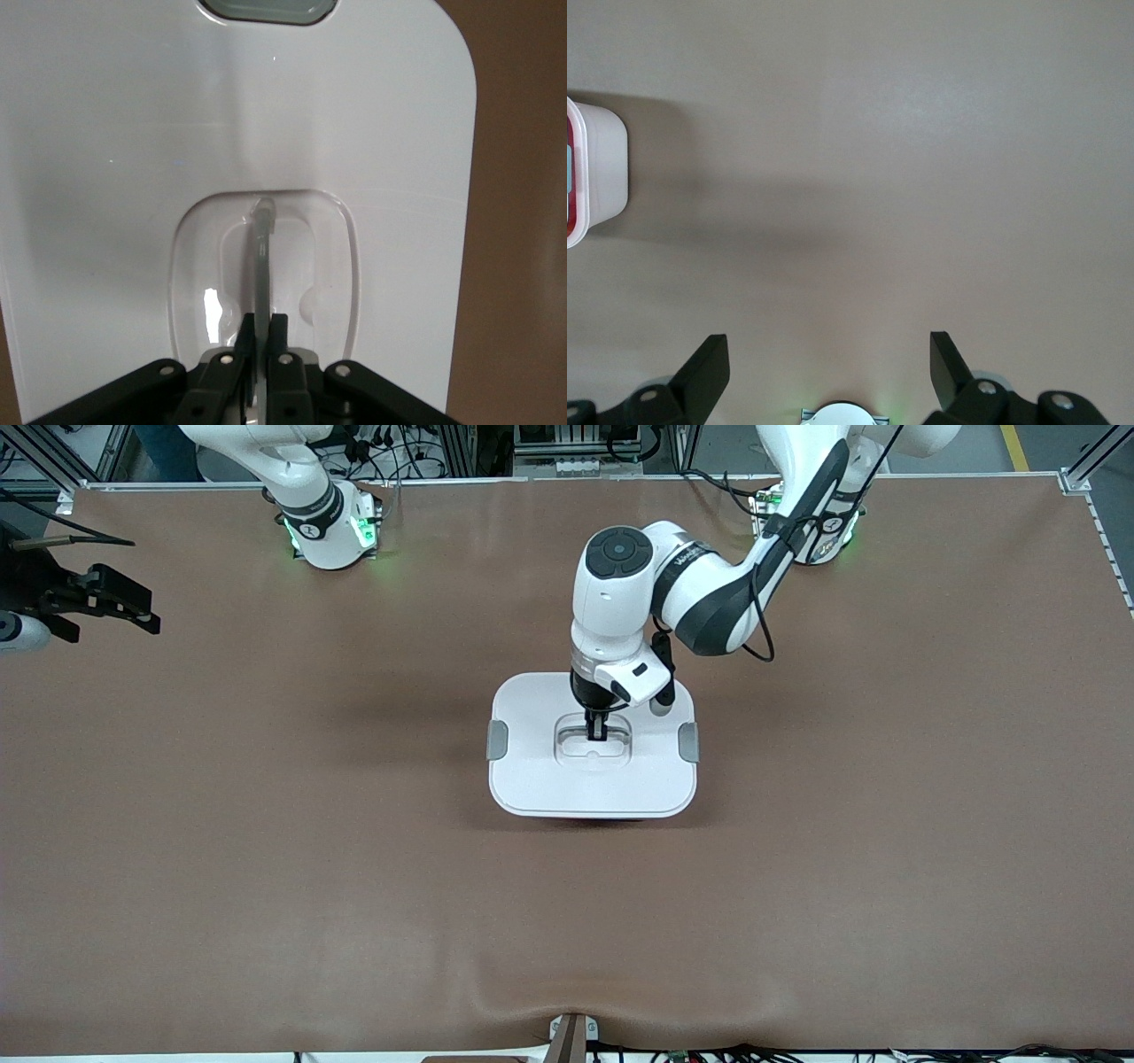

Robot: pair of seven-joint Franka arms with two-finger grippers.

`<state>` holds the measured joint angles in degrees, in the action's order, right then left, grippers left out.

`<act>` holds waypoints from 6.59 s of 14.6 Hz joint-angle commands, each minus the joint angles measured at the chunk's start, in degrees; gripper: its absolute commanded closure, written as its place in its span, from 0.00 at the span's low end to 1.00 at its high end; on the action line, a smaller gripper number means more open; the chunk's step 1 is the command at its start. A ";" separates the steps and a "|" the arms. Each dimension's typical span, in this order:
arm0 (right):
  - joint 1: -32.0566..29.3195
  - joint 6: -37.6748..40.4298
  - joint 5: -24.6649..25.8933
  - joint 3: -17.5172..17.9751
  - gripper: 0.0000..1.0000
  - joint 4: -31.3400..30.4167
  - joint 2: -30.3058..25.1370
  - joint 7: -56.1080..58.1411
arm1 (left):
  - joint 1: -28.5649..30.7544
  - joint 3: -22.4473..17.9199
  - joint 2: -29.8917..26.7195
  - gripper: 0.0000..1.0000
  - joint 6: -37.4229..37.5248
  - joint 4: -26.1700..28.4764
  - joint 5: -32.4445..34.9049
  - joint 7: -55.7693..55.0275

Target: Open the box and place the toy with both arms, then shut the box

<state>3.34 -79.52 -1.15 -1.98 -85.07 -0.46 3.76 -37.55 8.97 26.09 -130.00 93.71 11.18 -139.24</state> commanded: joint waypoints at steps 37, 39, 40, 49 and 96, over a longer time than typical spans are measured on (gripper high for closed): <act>-4.48 -3.45 2.21 0.58 0.00 -1.85 0.03 -4.82 | -1.21 -0.18 -1.57 1.00 -5.61 5.70 5.08 -4.02; -4.05 -4.06 2.12 0.75 0.00 -2.03 0.11 -4.38 | -1.12 -0.18 -1.48 1.00 -5.61 5.70 5.17 -4.37; -3.87 -4.24 2.12 0.75 0.00 -2.03 0.11 -4.47 | -1.21 -0.18 -1.48 1.00 -5.61 5.70 5.17 -4.72; -3.78 -4.85 1.42 0.84 0.00 -1.94 0.29 -4.38 | -0.94 -0.18 -0.78 1.00 -6.40 5.70 6.31 -4.99; -3.87 -7.58 1.33 0.58 0.00 -2.12 0.55 -4.38 | 15.12 -0.09 -11.14 0.00 16.00 -2.65 -6.95 33.48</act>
<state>-0.24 -87.15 -0.19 -1.61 -86.91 0.34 -0.64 -24.52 8.48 16.59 -116.27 91.12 6.19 -110.64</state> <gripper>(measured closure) 0.000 0.000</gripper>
